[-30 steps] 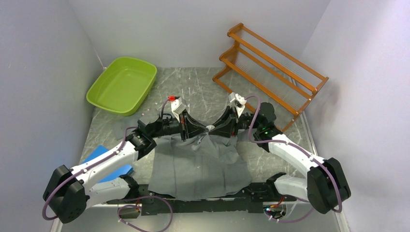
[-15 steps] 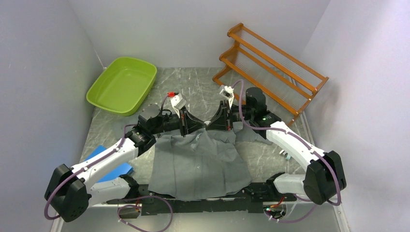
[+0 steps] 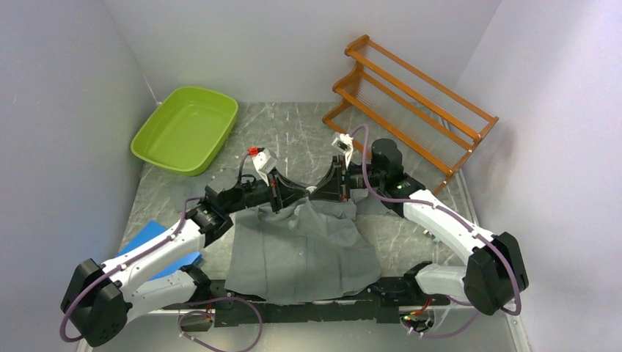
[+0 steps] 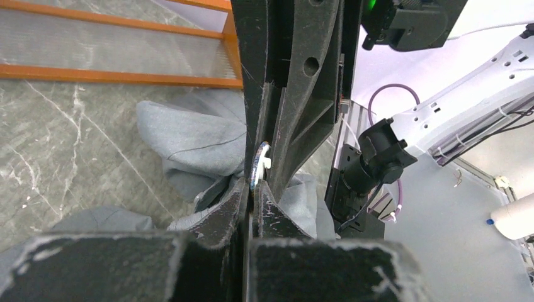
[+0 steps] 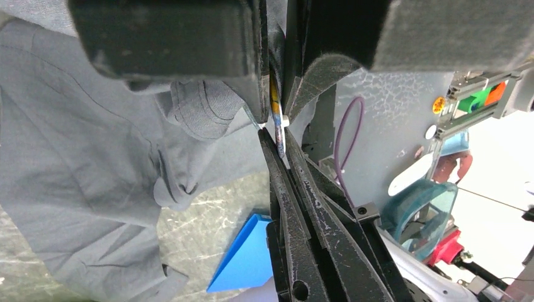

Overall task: Pin the brooch onto the clothing
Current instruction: Pin the brooch to the clothes.

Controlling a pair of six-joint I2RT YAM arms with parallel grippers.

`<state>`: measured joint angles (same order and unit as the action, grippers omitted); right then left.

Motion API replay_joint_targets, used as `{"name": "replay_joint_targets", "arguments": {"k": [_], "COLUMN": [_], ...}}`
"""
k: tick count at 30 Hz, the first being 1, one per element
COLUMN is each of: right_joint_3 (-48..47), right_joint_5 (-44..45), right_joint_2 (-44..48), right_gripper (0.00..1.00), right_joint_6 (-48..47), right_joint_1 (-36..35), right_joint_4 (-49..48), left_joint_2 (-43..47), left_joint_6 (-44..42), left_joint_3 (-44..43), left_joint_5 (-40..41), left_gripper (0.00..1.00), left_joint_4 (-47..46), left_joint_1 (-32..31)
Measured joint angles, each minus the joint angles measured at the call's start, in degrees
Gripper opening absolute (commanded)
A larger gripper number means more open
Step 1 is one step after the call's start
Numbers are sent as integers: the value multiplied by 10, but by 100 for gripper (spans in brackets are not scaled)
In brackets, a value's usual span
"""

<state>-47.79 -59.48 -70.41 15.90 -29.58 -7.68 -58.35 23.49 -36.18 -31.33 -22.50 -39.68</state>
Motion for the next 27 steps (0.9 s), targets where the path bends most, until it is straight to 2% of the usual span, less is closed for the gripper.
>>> {"name": "replay_joint_targets", "arguments": {"k": [6,14,27], "right_joint_3": [72,110,123], "right_joint_5": [-10,-12,-23], "right_joint_2": [37,57,59], "right_gripper": [0,0,0], "right_joint_6": [52,88,124], "right_joint_1": [4,12,19], "right_joint_4": [-126,-230,-293], "left_joint_2": [16,21,31], "left_joint_6": [14,28,32], "left_joint_3": [37,50,58], "left_joint_5": [13,13,19], "left_gripper": [3,2,3], "left_joint_4": [-53,-91,-106], "left_joint_1": [-13,-19,-22]}}
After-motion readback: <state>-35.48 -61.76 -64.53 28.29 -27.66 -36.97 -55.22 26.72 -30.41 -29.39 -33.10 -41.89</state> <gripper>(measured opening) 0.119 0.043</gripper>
